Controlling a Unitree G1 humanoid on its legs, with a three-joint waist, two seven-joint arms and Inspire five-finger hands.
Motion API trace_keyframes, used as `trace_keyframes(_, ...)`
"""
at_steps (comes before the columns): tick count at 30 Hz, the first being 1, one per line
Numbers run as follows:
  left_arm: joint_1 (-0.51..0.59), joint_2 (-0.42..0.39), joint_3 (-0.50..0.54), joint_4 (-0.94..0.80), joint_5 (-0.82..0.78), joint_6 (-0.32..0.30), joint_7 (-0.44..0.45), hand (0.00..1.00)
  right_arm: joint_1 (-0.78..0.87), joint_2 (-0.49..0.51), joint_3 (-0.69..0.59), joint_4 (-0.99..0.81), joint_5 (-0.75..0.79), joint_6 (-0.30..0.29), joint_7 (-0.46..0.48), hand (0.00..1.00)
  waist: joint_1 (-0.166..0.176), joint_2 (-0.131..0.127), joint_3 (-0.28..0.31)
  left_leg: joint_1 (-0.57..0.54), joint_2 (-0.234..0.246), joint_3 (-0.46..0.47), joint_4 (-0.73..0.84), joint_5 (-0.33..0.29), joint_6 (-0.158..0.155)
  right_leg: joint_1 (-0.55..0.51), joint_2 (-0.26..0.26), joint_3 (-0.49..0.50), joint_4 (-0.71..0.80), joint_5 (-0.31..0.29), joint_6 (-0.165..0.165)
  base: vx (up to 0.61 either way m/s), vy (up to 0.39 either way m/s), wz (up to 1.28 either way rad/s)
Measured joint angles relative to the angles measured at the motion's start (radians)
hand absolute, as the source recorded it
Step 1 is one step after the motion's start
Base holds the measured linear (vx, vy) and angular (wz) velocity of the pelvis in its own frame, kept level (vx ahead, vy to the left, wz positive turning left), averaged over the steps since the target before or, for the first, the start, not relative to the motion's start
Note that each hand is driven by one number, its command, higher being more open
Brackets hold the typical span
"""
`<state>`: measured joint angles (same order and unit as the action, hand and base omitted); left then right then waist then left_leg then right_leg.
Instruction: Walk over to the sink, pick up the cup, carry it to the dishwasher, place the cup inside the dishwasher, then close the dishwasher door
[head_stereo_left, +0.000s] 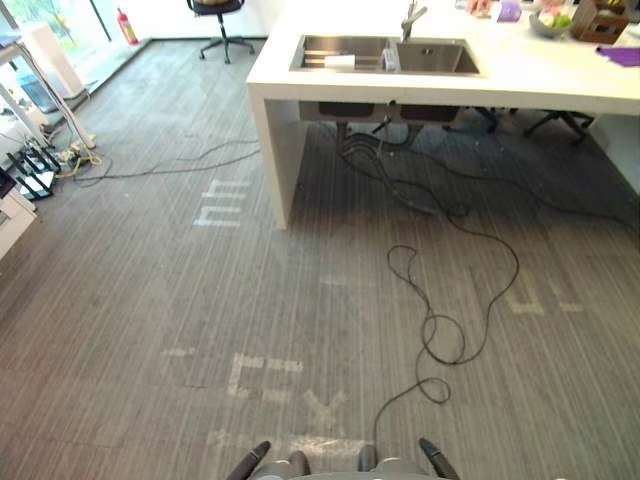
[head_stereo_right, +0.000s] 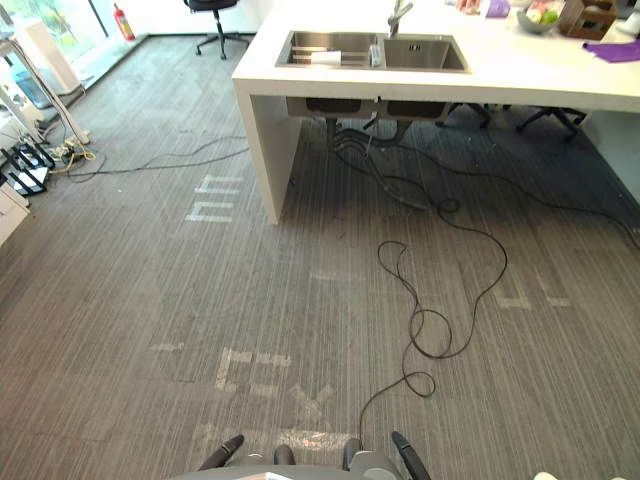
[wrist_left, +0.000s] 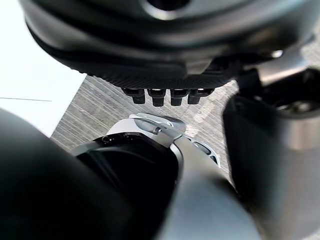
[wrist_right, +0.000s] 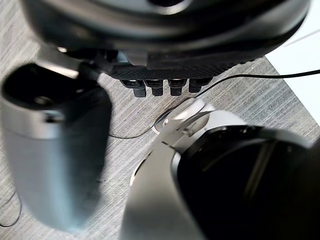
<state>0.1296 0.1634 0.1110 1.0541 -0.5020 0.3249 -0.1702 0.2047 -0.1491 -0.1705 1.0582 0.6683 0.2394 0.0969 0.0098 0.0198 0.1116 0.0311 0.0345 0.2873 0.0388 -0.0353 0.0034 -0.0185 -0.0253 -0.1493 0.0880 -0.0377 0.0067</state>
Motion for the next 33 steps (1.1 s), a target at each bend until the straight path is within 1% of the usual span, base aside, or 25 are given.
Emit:
trace_keyframes(2,-0.034,0.002,-0.021,0.001,-0.022,0.010,0.001,1.00,-0.010,0.003,0.000,0.004,-0.002,-0.023,0.010,1.00,-0.003,0.000,0.002,0.029,-0.003,-0.019,-0.020,0.004,-0.005,0.038,0.002,-0.020,-0.027,0.002,0.003,0.08,-0.011,0.21)
trace_keyframes(4,-0.058,0.018,-0.067,0.002,-0.031,0.029,0.013,1.00,-0.051,0.005,0.000,0.004,-0.009,-0.066,0.009,1.00,-0.020,0.000,0.005,0.040,-0.007,-0.037,-0.041,0.013,-0.018,0.061,0.001,-0.039,-0.052,0.007,0.010,0.07,-0.014,0.26)
trace_keyframes(5,-0.074,0.028,-0.091,0.000,-0.033,0.039,0.013,1.00,-0.093,0.011,0.000,0.002,-0.012,-0.087,0.007,1.00,-0.026,-0.001,0.015,0.041,-0.011,-0.049,-0.049,0.018,-0.026,0.069,-0.001,-0.053,-0.062,0.010,0.015,0.03,-0.017,0.32)
trace_keyframes(7,-0.097,0.036,-0.131,-0.007,-0.035,0.048,0.015,1.00,-0.158,0.013,0.001,-0.018,-0.011,-0.101,0.002,1.00,-0.026,0.001,0.026,0.042,-0.015,-0.068,-0.055,0.025,-0.029,0.078,-0.004,-0.071,-0.073,0.014,0.021,-0.01,-0.006,0.31)
trace_keyframes(8,-0.098,0.042,-0.161,-0.034,-0.035,0.048,0.020,1.00,-0.196,0.013,0.001,-0.043,-0.013,-0.108,-0.008,1.00,-0.026,0.002,0.028,0.042,-0.019,-0.080,-0.055,0.027,-0.031,0.086,-0.008,-0.082,-0.077,0.015,0.023,-0.01,0.007,0.27)
trace_keyframes(10,-0.098,0.049,-0.181,-0.093,-0.039,0.042,0.033,1.00,-0.242,0.012,0.000,-0.088,-0.030,-0.132,-0.020,1.00,-0.023,0.003,0.031,0.047,-0.024,-0.092,-0.054,0.028,-0.031,0.095,-0.013,-0.096,-0.082,0.017,0.026,-0.03,0.019,0.26)
trace_keyframes(11,-0.106,0.045,-0.179,-0.155,-0.091,0.010,0.058,1.00,-0.278,0.004,0.000,-0.120,-0.037,-0.151,-0.020,1.00,-0.023,0.003,0.034,0.050,-0.029,-0.100,-0.053,0.029,-0.032,0.105,-0.017,-0.105,-0.088,0.019,0.030,-0.04,0.021,0.19)
trace_keyframes(12,-0.110,0.042,-0.179,-0.166,-0.102,0.000,0.064,1.00,-0.283,0.001,0.000,-0.127,-0.037,-0.155,-0.021,1.00,-0.023,0.003,0.035,0.051,-0.030,-0.101,-0.053,0.030,-0.033,0.106,-0.018,-0.106,-0.088,0.020,0.031,-0.05,0.037,0.19)
trace_keyframes(14,-0.170,-0.007,-0.178,-0.247,-0.146,-0.080,0.110,1.00,-0.327,-0.021,-0.002,-0.155,-0.039,-0.176,-0.021,1.00,-0.023,0.004,0.059,0.067,-0.039,-0.111,-0.050,0.032,-0.035,0.129,-0.028,-0.117,-0.087,0.021,0.033,-0.07,0.042,0.14)
trace_keyframes(16,-0.211,-0.037,-0.181,-0.269,-0.143,-0.108,0.130,1.00,-0.341,-0.024,-0.002,-0.164,-0.038,-0.177,-0.021,1.00,-0.025,0.005,0.060,0.067,-0.042,-0.112,-0.048,0.032,-0.035,0.130,-0.032,-0.118,-0.086,0.023,0.035,-0.06,0.036,0.04)
trace_keyframes(19,-0.245,-0.058,-0.203,-0.265,-0.096,-0.116,0.156,1.00,-0.315,-0.016,-0.002,-0.163,-0.036,-0.170,-0.021,1.00,-0.032,0.011,0.068,0.076,-0.044,-0.111,-0.049,0.032,-0.035,0.140,-0.033,-0.118,-0.085,0.022,0.035,-0.01,0.009,0.00)
trace_keyframes(23,-0.220,-0.062,-0.228,-0.233,-0.081,-0.113,0.193,1.00,-0.266,-0.012,-0.002,-0.149,-0.036,-0.160,-0.022,1.00,-0.038,0.017,0.087,0.086,-0.042,-0.112,-0.056,0.037,-0.028,0.147,-0.031,-0.119,-0.085,0.021,0.036,0.00,0.000,0.00)
trace_keyframes(26,-0.180,-0.060,-0.231,-0.202,0.019,-0.119,0.217,1.00,-0.247,-0.009,-0.001,-0.132,-0.036,-0.161,-0.022,1.00,-0.048,0.017,0.087,0.088,-0.040,-0.114,-0.056,0.041,-0.021,0.147,-0.030,-0.124,-0.077,0.020,0.037,0.00,-0.002,0.02)
trace_keyframes(29,-0.172,-0.053,-0.241,-0.192,0.077,-0.129,0.218,1.00,-0.233,-0.008,-0.001,-0.135,-0.042,-0.165,-0.020,1.00,-0.047,0.017,0.087,0.095,-0.040,-0.118,-0.058,0.046,-0.014,0.152,-0.030,-0.127,-0.069,0.018,0.034,-0.05,0.001,0.05)
trace_keyframes(32,-0.169,-0.046,-0.257,-0.194,0.104,-0.138,0.219,1.00,-0.221,-0.008,-0.001,-0.134,-0.043,-0.165,-0.014,1.00,-0.047,0.016,0.088,0.108,-0.040,-0.119,-0.076,0.058,0.005,0.153,-0.030,-0.130,-0.060,0.014,0.027,-0.08,0.006,0.03)
trace_keyframes(33,-0.169,-0.046,-0.259,-0.194,0.112,-0.138,0.219,1.00,-0.218,-0.008,-0.001,-0.134,-0.042,-0.165,-0.011,1.00,-0.047,0.016,0.088,0.109,-0.040,-0.119,-0.079,0.060,0.006,0.151,-0.030,-0.131,-0.059,0.013,0.026,-0.08,0.009,0.01)
